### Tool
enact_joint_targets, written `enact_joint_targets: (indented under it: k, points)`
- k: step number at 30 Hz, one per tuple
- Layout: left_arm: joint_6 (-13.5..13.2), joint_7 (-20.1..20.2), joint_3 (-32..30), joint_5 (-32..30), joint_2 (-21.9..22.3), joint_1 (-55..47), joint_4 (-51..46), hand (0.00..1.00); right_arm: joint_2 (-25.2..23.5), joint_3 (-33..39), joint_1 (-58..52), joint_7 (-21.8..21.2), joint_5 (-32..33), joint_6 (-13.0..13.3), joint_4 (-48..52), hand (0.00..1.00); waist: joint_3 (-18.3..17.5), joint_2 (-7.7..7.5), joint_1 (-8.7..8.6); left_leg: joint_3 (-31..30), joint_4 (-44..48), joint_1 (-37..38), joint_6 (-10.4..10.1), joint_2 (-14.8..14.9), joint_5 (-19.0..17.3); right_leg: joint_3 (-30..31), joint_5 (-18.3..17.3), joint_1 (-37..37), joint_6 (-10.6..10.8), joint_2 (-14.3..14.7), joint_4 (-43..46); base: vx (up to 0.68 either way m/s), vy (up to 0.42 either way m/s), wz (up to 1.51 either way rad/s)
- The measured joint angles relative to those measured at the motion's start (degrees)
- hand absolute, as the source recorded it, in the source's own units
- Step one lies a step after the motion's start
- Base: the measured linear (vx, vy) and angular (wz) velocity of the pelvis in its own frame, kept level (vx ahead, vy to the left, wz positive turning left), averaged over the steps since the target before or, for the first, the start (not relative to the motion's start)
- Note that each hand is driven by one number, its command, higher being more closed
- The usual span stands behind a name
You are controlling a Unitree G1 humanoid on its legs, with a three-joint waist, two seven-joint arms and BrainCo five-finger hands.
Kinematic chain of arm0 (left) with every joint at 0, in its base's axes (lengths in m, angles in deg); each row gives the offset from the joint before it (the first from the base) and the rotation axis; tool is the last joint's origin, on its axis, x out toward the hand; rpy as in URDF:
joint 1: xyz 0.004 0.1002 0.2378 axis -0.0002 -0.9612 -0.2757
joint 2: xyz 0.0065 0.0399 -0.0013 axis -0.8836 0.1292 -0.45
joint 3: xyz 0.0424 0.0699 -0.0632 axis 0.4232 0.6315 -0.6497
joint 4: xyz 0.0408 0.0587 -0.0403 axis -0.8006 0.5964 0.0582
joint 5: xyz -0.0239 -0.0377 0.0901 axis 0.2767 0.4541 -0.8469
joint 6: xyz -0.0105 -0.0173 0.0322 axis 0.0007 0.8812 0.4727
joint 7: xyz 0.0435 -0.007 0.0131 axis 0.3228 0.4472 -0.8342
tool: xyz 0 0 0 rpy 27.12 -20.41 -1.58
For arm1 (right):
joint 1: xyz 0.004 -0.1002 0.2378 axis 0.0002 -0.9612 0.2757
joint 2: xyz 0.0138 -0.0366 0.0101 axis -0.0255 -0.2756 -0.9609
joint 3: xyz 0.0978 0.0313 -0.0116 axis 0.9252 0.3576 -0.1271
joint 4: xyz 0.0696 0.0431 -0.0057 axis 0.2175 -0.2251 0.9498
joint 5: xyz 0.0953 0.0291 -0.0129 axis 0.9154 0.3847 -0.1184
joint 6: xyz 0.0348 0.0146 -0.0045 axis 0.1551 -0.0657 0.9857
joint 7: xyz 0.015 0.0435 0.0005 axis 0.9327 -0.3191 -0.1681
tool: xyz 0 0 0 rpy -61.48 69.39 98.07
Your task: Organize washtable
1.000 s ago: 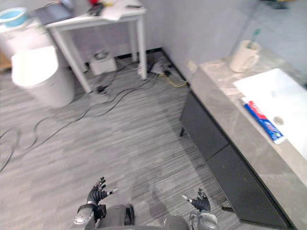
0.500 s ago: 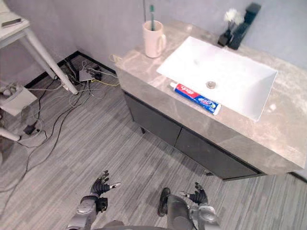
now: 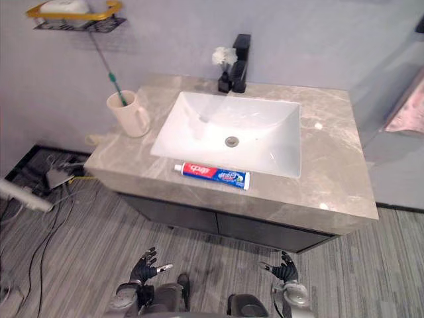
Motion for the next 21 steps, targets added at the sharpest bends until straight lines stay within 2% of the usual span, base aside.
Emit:
enact_joint_targets:
  k: [1, 3, 5, 6, 8, 9, 11, 12, 14, 15, 19, 21]
  points:
    - [0.0, 0.0, 0.1, 0.0, 0.0, 0.1, 0.0, 0.0, -0.6, -0.2, -0.1, -0.1, 0.0, -0.2, 0.2, 0.0, -0.3, -0.51, 0.65, 2.1, 0.3, 0.9, 0.9, -0.7, -1.4, 1.5, -0.7, 0.0, 1.2, -1.1, 1.2, 0.2, 0.223, -0.67]
    - [0.0, 0.0, 0.0, 0.0, 0.0, -0.4, -0.1, 0.0, -1.0, -1.7, 0.1, -0.4, -0.4, -0.1, 2.2, 0.0, -0.4, -0.38, 0.86, 5.3, 0.8, 3.5, 2.7, -1.5, -3.5, 1.6, -1.7, -1.2, 3.2, -2.1, 6.7, 0.27, 0.266, -0.78]
    - [0.0, -0.2, 0.1, 0.0, -0.5, -0.5, 0.0, 0.0, -1.7, -2.1, 0.9, -0.9, -0.6, -0.1, 2.4, 0.0, -0.4, -0.24, 0.78, 6.7, 1.0, 5.3, 3.7, -1.7, -4.6, -0.3, -1.3, -5.1, 6.0, -2.4, 16.1, 0.2, 0.166, -0.41]
    - [0.0, -0.3, 0.4, 0.1, -0.6, -0.3, 0.0, 0.0, -2.0, -2.2, 1.1, -1.1, -0.8, -0.1, 2.3, 0.0, -0.4, -0.19, 0.63, 6.7, 0.9, 6.2, 4.0, -1.8, -4.8, -2.4, -1.5, -7.0, 6.6, -2.9, 19.6, 0.22, 0.103, -0.08]
    - [0.4, -1.3, 0.2, 0.1, -1.1, 0.2, 0.7, 0.0, -1.9, -2.1, 1.1, -0.9, -1.1, -0.6, 0.7, 0.0, -0.4, -0.01, 0.67, 6.2, -1.7, 9.6, 4.2, -1.8, -4.9, -8.9, -3.2, -8.3, 3.6, -3.9, 19.2, 0.24, 0.072, 0.09]
    - [0.3, -1.2, 0.3, 0.1, -1.5, 0.1, 0.8, 0.0, -1.7, -2.2, 0.9, -1.0, -1.2, -0.6, 0.0, 0.0, -0.4, -0.03, 0.58, 6.0, -2.0, 9.9, 4.2, -1.8, -4.9, -10.0, -3.0, -8.4, 3.2, -3.8, 17.5, 0.18, -0.006, 0.2]
    - [0.3, -1.2, 0.3, 0.1, -2.7, -0.2, 2.0, 0.0, -0.9, -2.2, 0.6, -0.9, -1.6, -0.6, -1.6, 0.0, -1.2, -1.26, 0.65, 4.8, -2.0, 10.2, 4.1, -2.9, -4.9, -13.3, -0.2, -8.4, 1.0, -4.3, 9.0, 0.18, -0.042, 0.2]
    - [0.5, -1.2, 0.4, 0.1, -2.1, 0.0, 3.2, 0.0, 0.6, -2.1, 0.7, -0.9, -1.6, -0.6, -2.7, 0.0, -1.8, 0.3, 0.63, 4.3, -2.2, 10.3, 3.8, -2.2, -4.7, -13.9, 0.8, -6.5, 0.8, -4.0, 5.8, 0.16, -0.04, 0.09]
    - [0.6, -1.2, 0.4, 0.1, -0.9, -0.7, 4.9, 0.0, 2.6, -2.1, 0.0, -0.9, -1.6, -0.6, -3.5, 0.0, -2.8, 2.49, 0.68, 4.0, -3.2, 11.0, 3.0, -1.1, -4.2, -14.2, 3.2, -3.0, 0.5, -2.7, -0.3, 0.23, -0.02, -0.06]
    - [0.8, -1.2, 0.3, 0.1, -0.7, -1.5, 5.3, 0.0, 3.2, -2.1, -0.6, -1.0, -1.6, -0.6, -3.8, 0.0, -3.1, 3.07, 0.66, 3.9, -4.4, 12.5, 2.0, -0.9, -3.5, -14.1, 4.6, -0.7, 0.3, -2.3, -3.5, 0.23, -0.017, -0.14]
    - [1.3, -1.1, 0.2, 0.1, -0.6, -2.8, 6.1, 0.0, 3.4, -2.1, -1.8, -1.0, -1.5, -0.5, -4.5, 0.0, -3.6, 3.32, 0.62, 3.2, -4.7, 14.1, 0.7, -1.0, -1.7, -13.9, 7.5, 3.0, 0.1, -2.3, -8.6, 0.11, -0.006, -0.11]
    - [1.6, -1.1, 0.3, 0.0, -0.7, -2.7, 6.2, 0.0, 3.6, -2.1, -1.9, -1.0, -1.5, -0.5, -4.8, 0.0, -3.7, 3.42, 0.66, 2.9, -4.9, 14.0, 1.0, -1.2, -0.9, -14.0, 9.2, 3.5, 0.1, -2.3, -10.2, 0.09, 0.027, -0.04]
